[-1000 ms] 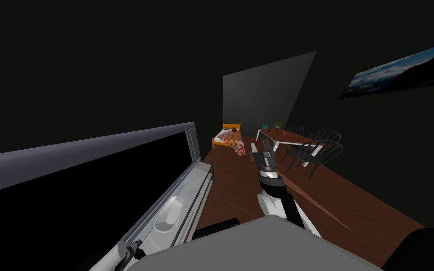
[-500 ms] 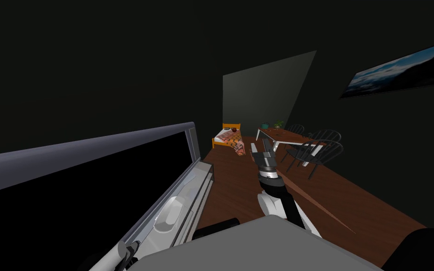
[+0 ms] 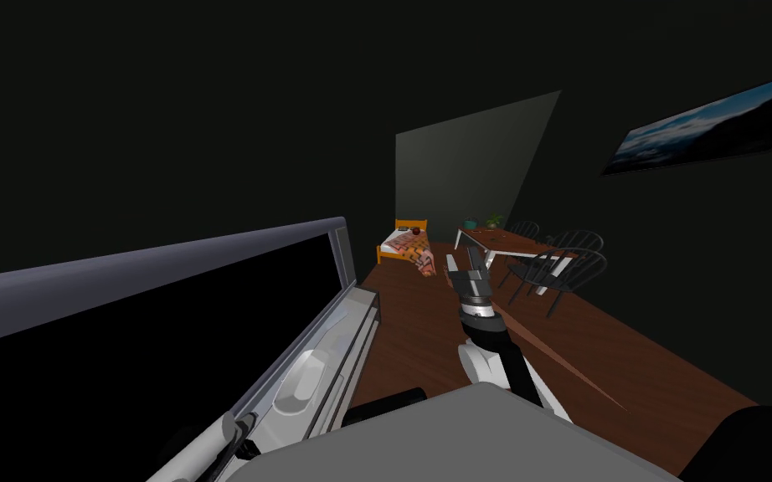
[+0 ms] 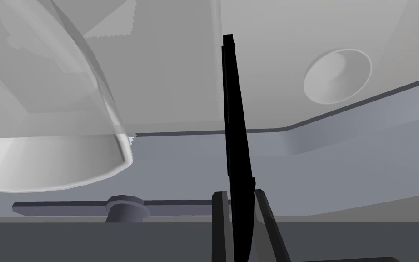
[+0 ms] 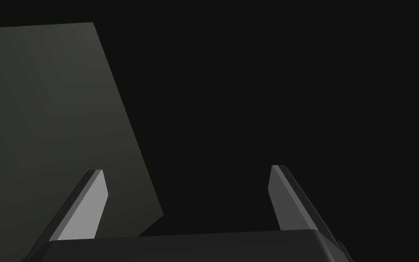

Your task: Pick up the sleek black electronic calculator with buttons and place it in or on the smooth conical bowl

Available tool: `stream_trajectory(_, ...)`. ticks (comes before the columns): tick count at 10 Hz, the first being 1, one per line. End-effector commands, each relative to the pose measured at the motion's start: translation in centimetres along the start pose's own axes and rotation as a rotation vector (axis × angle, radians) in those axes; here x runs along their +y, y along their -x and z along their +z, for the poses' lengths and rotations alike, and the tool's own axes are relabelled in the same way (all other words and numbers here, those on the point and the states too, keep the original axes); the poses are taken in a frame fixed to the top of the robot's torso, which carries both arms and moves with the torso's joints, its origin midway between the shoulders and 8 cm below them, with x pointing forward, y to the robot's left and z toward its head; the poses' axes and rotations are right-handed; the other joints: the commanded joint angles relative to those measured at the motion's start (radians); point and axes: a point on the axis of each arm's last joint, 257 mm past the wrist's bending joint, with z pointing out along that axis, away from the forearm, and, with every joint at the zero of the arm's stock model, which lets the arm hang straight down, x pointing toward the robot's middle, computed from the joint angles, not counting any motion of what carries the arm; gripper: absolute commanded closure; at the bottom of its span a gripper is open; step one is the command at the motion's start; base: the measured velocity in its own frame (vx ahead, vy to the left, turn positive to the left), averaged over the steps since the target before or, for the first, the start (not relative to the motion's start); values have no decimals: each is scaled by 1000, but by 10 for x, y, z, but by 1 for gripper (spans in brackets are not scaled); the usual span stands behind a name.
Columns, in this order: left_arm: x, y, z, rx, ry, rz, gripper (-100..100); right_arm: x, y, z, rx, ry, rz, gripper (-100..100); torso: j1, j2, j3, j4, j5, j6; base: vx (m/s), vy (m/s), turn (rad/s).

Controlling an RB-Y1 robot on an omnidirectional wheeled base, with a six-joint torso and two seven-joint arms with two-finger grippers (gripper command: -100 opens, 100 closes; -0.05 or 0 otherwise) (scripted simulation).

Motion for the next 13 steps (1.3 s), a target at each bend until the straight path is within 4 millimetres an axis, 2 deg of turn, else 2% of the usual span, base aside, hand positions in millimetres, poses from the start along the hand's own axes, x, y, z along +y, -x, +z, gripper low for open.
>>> stream_trajectory(1, -12, 6, -2, -1, -11, -17, 100, 0, 0, 0, 0, 0, 0, 0, 0, 0, 0, 0, 0, 0, -4, 4, -13)
stream_trajectory(3, -18, 0, -1, 5, -9, 16, 100, 0, 0, 0, 0, 0, 0, 0, -1, 0, 0, 0, 0, 0, 0, 0, 0)
stream_trajectory(4, -27, 7, -2, 2, -17, -13, 100, 0, 0, 0, 0, 0, 0, 0, 0, 0, 0, 0, 0, 0, 0, 0, 0)
stream_trajectory(8, -42, 4, -3, 8, -18, 19, 100, 0, 0, 0, 0, 0, 0, 0, 0, -1, 0, 2, -1, 2, -12, 5, 7)
stream_trajectory(9, -49, 11, -5, 5, -22, -2, 100, 0, 0, 0, 0, 0, 0, 0, 1, -1, 1, 2, -2, 2, -60, 23, 63)
stream_trajectory(11, -53, 5, -4, 10, -17, 30, 100, 0, 0, 0, 0, 0, 0, 0, 3, 2, 2, 2, -4, -1, -35, 19, 5)
stream_trajectory(12, -58, 11, -6, 7, -19, 5, 100, 0, 0, 0, 0, 0, 0, 0, 2, 1, 1, 2, -4, -1, -34, 13, 36)
stream_trajectory(13, -60, 7, -5, 10, -16, 24, 100, 0, 0, 0, 0, 0, 0, 0, 3, 1, 1, 2, -5, -1, -27, 9, 37)
